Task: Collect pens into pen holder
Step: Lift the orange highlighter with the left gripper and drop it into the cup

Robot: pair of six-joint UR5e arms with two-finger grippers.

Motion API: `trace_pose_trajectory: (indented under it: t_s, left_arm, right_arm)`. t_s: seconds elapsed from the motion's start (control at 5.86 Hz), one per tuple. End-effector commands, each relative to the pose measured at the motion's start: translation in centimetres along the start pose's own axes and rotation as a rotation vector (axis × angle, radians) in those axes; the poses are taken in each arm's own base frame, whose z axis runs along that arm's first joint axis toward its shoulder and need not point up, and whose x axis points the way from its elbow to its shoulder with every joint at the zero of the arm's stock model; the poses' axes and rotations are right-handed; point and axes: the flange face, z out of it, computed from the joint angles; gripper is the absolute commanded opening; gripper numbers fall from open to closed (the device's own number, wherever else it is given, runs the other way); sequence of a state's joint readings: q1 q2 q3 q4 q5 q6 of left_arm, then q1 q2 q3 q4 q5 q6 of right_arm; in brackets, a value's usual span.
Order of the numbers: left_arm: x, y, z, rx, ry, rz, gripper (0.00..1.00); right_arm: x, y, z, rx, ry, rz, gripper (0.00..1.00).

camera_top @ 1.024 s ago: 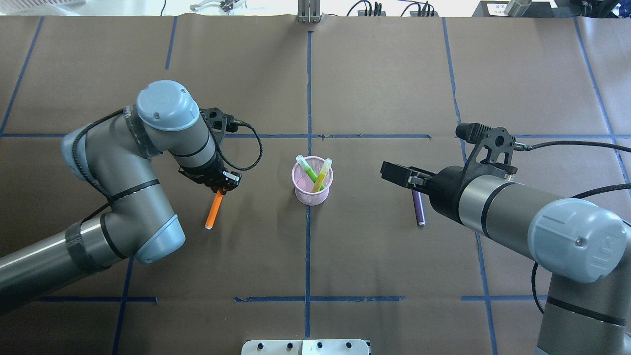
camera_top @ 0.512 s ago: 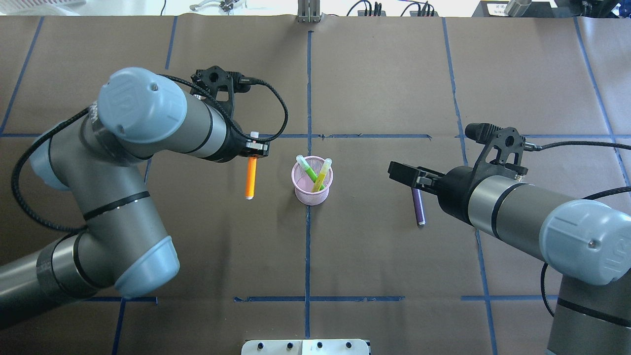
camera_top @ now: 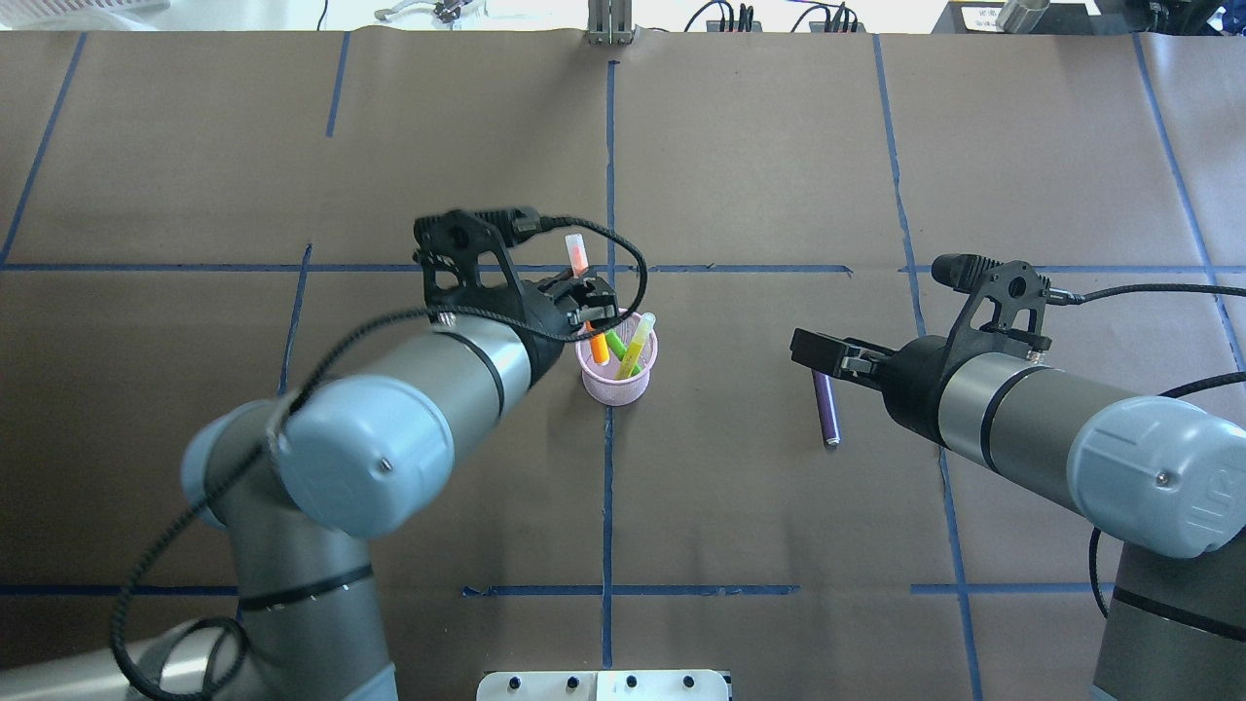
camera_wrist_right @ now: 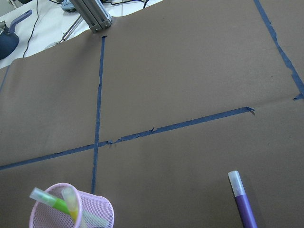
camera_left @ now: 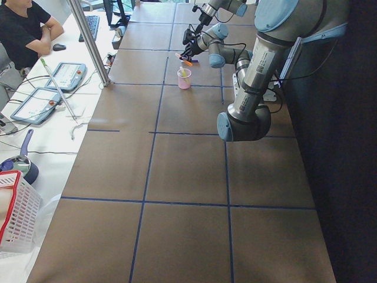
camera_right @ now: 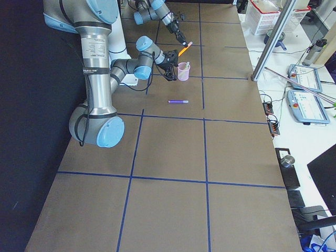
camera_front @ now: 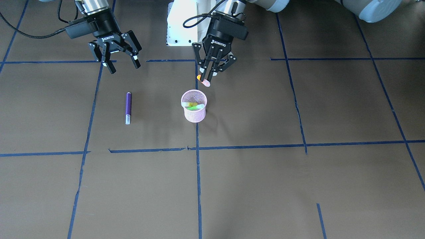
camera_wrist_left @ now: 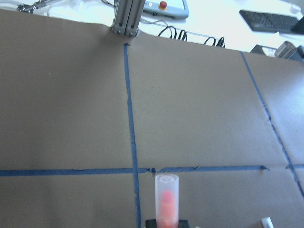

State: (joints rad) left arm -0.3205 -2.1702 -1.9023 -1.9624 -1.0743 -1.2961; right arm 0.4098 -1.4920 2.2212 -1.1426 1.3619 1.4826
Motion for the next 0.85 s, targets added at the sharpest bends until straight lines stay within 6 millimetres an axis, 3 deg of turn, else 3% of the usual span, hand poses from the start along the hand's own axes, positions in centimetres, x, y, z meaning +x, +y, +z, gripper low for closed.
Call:
trace_pose_trajectory:
  t_s: [0.0,0.17,0.34,0.51,0.68]
  left_arm:
    - [-0.3,3.0,2.3,0.111,-0.041,-0.001,0.00]
    - [1.1,3.3,4.1,0.151,-0.066,0.009,0.02]
    - [1.2,3.4,4.7,0.164,-0.077,0.017,0.03]
    - [0.7,4.4,6.0,0.157,-0.103,0.037,0.21]
    - [0.0,5.2,6.6,0.150,-0.119,0.050,0.71]
  right_arm:
    - [1.3,0.3,1.2,-0.004,0.038,-0.008,1.00]
    - [1.5,0.5,1.4,-0.007,0.044,-0.010,1.00]
    - [1.5,0.4,1.3,-0.008,0.044,-0.010,1.00]
    - [1.5,0.5,1.3,-0.009,0.044,-0.009,1.00]
    - [1.7,0.4,1.4,-0.008,0.047,-0.009,1.00]
